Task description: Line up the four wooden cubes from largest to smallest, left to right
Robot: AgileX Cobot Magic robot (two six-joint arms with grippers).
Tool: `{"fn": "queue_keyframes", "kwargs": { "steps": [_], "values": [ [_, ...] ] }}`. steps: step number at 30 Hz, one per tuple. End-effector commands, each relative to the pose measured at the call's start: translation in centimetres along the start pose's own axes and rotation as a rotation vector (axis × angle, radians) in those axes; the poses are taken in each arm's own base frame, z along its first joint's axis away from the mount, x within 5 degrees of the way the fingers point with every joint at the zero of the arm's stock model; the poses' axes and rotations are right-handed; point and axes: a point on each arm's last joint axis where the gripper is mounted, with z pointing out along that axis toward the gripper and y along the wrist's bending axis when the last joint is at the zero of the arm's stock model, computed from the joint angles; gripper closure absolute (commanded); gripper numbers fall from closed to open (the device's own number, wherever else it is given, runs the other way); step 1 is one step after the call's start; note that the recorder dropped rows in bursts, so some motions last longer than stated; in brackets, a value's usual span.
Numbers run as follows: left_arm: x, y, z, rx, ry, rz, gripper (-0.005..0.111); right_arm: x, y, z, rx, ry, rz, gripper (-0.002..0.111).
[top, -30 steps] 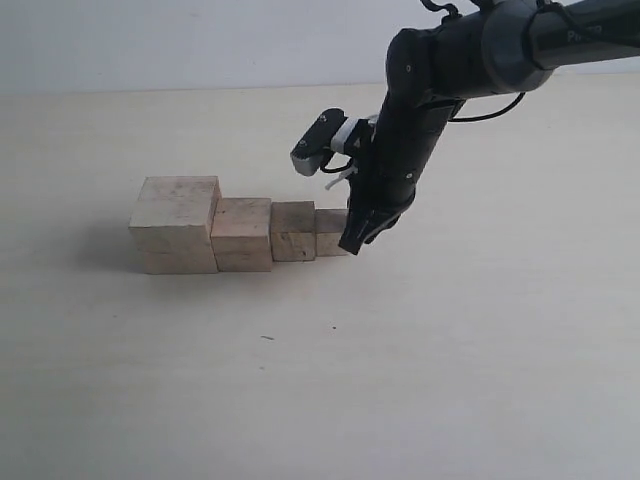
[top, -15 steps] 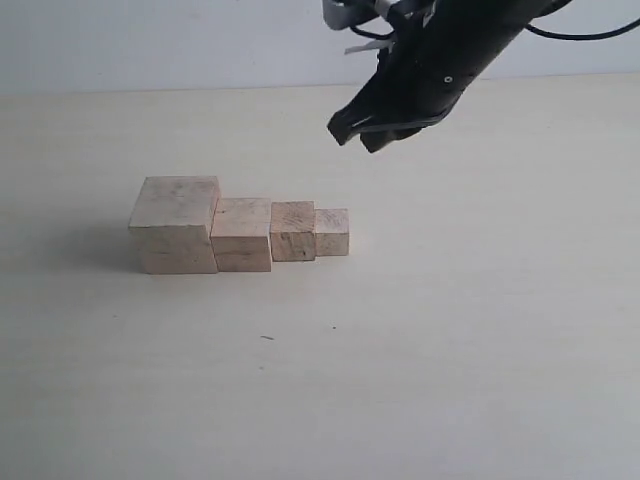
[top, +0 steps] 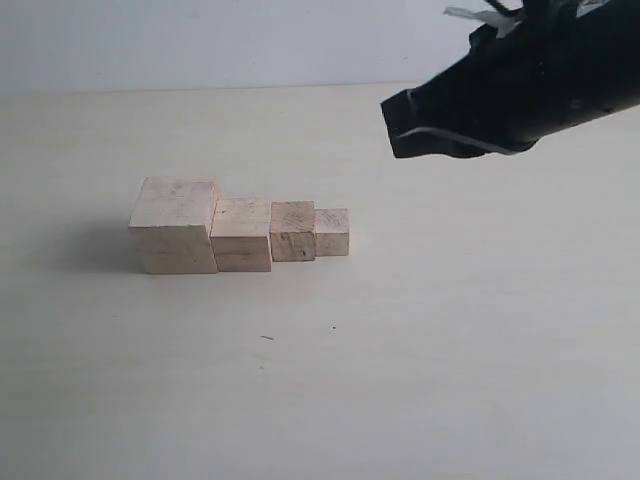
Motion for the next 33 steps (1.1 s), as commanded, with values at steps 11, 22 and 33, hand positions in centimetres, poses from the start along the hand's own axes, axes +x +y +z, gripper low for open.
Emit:
{"fn": "queue_keyframes", "kwargs": {
  "steps": [11,22,33],
  "values": [
    [0.0,0.0,0.0,0.009,-0.010,0.000,0.107,-0.2,0.4,-2.8,0.058,-0.094,-0.071,0.108],
    [0.0,0.0,0.0,0.009,-0.010,0.000,0.107,0.0,-0.6,-7.5,0.244,-0.224,-0.021,0.108],
    [0.0,0.0,0.0,0.009,-0.010,0.000,0.107,2.5,-2.7,-15.8,0.447,-0.444,0.114,0.108]
  ]
}}
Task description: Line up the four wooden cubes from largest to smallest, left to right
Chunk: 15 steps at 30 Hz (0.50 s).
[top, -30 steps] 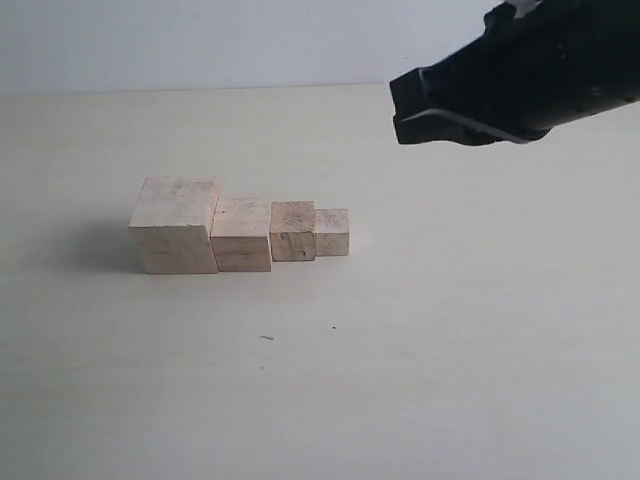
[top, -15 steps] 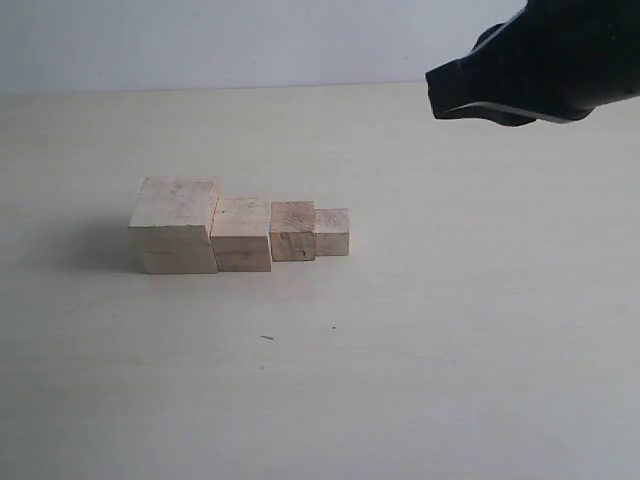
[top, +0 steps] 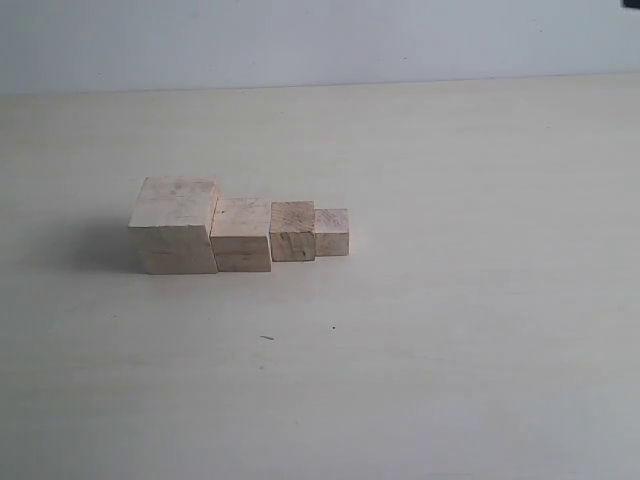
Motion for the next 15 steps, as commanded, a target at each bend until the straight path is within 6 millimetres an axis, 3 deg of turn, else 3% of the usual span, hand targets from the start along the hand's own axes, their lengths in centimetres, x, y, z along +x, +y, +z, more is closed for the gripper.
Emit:
{"fn": "queue_keyframes", "kwargs": {
  "steps": [1,6,11,15],
  "values": [
    [0.0,0.0,0.0,0.009,-0.010,0.000,0.107,1.0,-1.9,-3.8,0.120,-0.101,0.038,0.108],
    [0.0,0.0,0.0,0.009,-0.010,0.000,0.107,5.1,-3.2,-7.4,0.277,-0.211,0.079,0.108],
    [0.0,0.0,0.0,0.009,-0.010,0.000,0.107,9.6,-2.2,-11.0,0.346,-0.384,0.054,0.108],
    [0.0,0.0,0.0,0.009,-0.010,0.000,0.107,11.5,-1.4,-12.5,0.345,-0.497,0.027,0.108]
  ]
}}
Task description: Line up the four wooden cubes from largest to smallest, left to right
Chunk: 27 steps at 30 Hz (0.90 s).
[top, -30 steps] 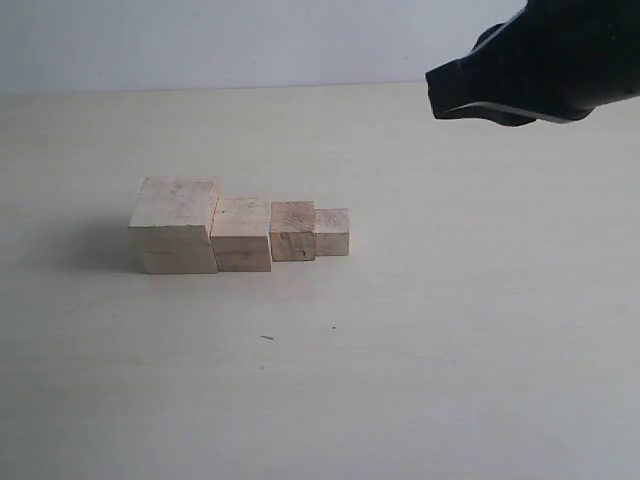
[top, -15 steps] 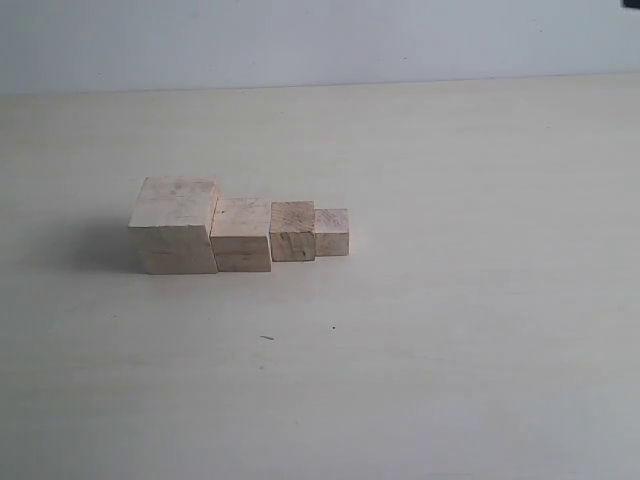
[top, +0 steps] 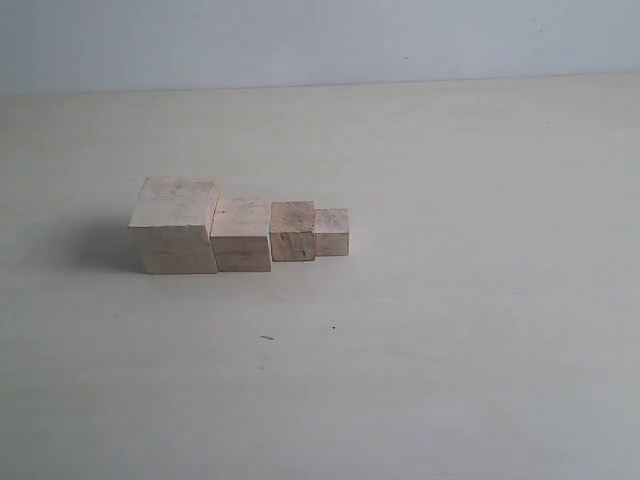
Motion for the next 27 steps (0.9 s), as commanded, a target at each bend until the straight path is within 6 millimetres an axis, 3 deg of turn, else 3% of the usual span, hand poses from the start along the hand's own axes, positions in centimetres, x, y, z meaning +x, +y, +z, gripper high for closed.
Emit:
{"fn": "queue_keyframes", "kwargs": {
  "steps": [1,4,9,17,27],
  "values": [
    [0.0,0.0,0.0,0.009,-0.010,0.000,0.107,1.1,-0.1,-2.3,0.006,-0.137,-0.015,0.108],
    [0.0,0.0,0.0,0.009,-0.010,0.000,0.107,1.6,-0.1,-2.7,0.005,-0.181,-0.016,0.108],
    [0.0,0.0,0.0,0.009,-0.010,0.000,0.107,2.7,-0.3,-1.4,0.005,-0.192,-0.004,0.108],
    [0.0,0.0,0.0,0.009,-0.010,0.000,0.107,8.0,-1.1,2.2,0.026,-0.108,0.016,0.108],
    [0.0,0.0,0.0,0.009,-0.010,0.000,0.107,13.2,-1.8,3.8,0.040,-0.025,0.026,0.108]
  ]
}}
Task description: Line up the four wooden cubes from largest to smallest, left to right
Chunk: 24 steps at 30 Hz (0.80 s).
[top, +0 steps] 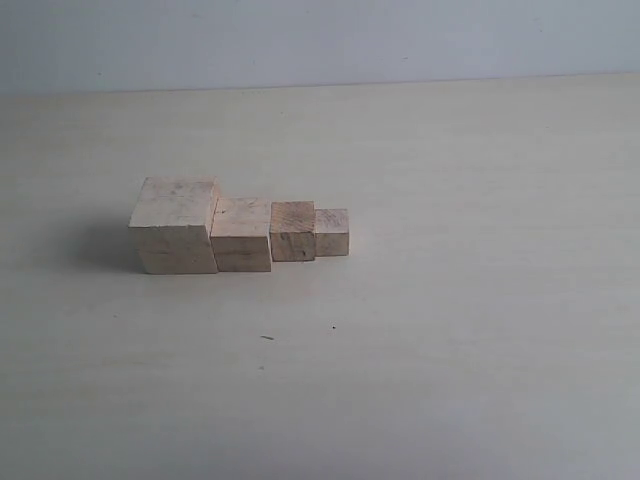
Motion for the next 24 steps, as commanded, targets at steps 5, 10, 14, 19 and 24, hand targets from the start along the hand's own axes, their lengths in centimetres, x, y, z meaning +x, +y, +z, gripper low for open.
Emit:
{"fn": "queue_keyframes", "kwargs": {
  "steps": [5,10,14,19,24],
  "values": [
    [0.0,0.0,0.0,0.009,-0.010,0.000,0.107,2.8,-0.5,0.9,0.021,0.042,-0.003,0.108],
    [0.0,0.0,0.0,0.009,-0.010,0.000,0.107,3.2,-0.5,0.9,0.022,0.065,-0.003,0.108],
    [0.0,0.0,0.0,0.009,-0.010,0.000,0.107,3.2,-0.5,0.9,0.021,0.070,-0.027,0.108],
    [0.0,0.0,0.0,0.009,-0.010,0.000,0.107,3.5,-0.5,0.9,0.021,0.103,-0.075,0.108],
    [0.0,0.0,0.0,0.009,-0.010,0.000,0.107,3.5,-0.5,0.9,0.020,0.103,-0.070,0.108]
  ]
}}
